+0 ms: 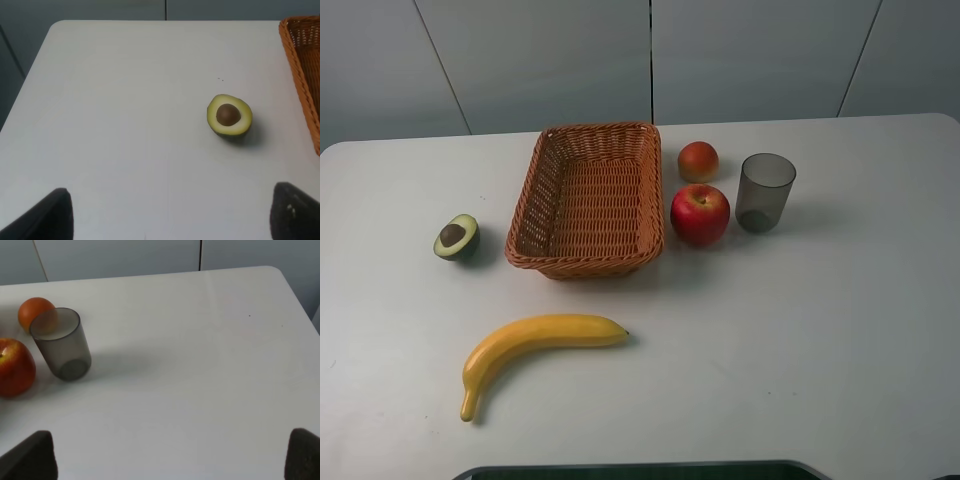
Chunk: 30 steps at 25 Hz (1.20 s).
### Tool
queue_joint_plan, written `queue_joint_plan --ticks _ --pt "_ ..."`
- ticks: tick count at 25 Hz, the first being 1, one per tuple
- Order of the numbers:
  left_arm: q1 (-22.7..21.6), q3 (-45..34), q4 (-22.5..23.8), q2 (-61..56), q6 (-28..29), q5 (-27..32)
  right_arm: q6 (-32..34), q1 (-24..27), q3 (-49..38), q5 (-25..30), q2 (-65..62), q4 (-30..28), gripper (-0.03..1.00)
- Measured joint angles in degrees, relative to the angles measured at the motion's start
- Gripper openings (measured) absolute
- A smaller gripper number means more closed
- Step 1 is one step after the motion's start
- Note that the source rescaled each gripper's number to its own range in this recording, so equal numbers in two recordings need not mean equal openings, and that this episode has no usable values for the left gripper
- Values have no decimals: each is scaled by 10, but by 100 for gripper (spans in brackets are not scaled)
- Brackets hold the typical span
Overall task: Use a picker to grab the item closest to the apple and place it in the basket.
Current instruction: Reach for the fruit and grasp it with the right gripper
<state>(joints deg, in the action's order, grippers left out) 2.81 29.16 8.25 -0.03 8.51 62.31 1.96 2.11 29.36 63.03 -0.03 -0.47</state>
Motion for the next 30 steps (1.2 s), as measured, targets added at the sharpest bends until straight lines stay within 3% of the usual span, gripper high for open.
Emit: queue_joint_plan --ticks 30 --pt "0 0 0 0 1 0 0 0 0 0 0 0 98"
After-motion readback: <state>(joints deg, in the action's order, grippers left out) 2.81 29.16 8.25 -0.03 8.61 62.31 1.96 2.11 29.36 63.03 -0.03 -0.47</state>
